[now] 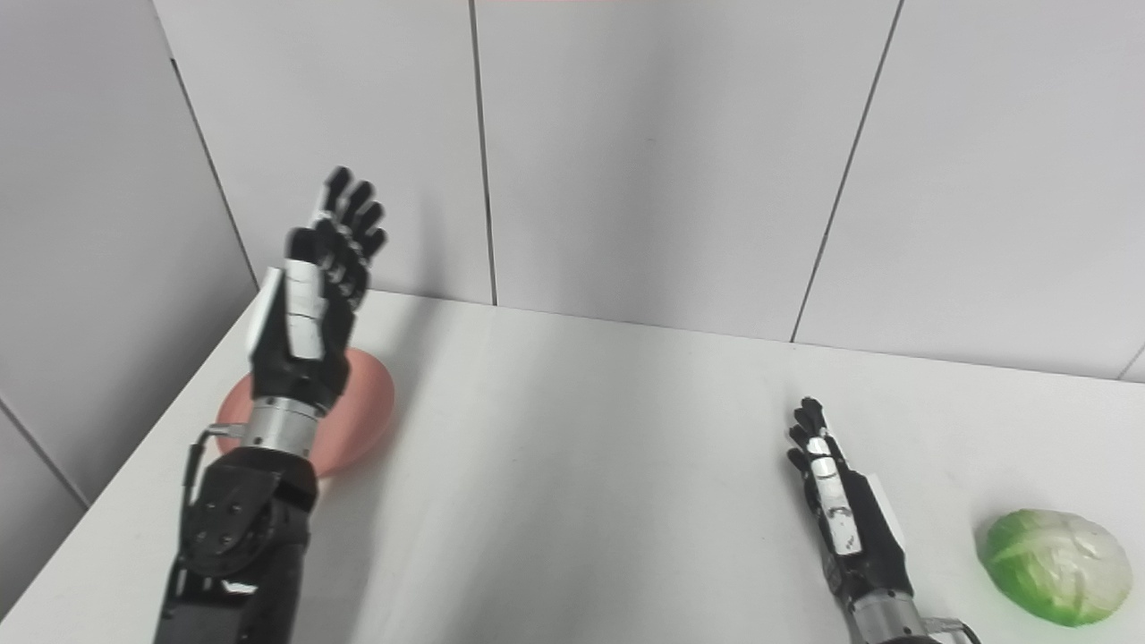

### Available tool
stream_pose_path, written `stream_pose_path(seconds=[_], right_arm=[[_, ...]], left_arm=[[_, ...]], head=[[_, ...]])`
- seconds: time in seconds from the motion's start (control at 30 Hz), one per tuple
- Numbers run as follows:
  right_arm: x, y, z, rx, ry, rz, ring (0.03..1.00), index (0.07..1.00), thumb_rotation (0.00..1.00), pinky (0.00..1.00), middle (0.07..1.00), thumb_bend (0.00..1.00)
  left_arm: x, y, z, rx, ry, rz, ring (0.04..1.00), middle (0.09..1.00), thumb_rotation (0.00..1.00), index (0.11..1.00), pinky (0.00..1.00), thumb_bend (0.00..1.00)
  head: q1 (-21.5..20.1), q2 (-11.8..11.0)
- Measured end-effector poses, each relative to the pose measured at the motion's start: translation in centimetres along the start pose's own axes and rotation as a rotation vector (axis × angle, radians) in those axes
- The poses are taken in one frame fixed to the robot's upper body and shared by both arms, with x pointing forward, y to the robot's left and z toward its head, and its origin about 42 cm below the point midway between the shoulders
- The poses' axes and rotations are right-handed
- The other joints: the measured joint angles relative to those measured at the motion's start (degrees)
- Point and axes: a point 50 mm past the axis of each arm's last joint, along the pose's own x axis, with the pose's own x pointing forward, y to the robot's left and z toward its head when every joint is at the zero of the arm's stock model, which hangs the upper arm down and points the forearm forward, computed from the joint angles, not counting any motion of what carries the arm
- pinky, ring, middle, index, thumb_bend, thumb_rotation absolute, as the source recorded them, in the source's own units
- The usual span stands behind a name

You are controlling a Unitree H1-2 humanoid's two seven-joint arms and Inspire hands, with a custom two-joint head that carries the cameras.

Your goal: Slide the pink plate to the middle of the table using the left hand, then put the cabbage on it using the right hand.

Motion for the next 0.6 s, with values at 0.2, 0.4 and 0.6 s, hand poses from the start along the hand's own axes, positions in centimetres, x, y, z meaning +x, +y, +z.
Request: stream_pose_path(seconds=[0.2,0.4,0.6], right_arm=[[0.0,-0.2,-0.1,0.007,0.0,-0.004,1.0,1.0,1.0,1.0,1.0,0.47],[0.1,-0.1,0.0,0.007,-0.002,0.0,1.0,1.0,1.0,1.0,1.0,0.44],[0.0,-0.2,0.1,0.001,-0.001,-0.001,1.0,1.0,1.0,1.0,1.0,0.42]], left_arm=[[0.1,2.8,0.5,0.02,-0.019,0.095,0.985,0.991,1.0,1.0,0.99,0.84],[0.2,4.9,0.5,0.013,-0.043,0.15,0.979,0.982,1.0,0.994,0.99,0.86],[0.2,7.2,-0.1,0.023,-0.041,0.22,0.977,0.982,1.0,0.977,0.99,0.87]], head=[[0.26,0.0],[0.26,-0.09],[0.79,-0.09]])
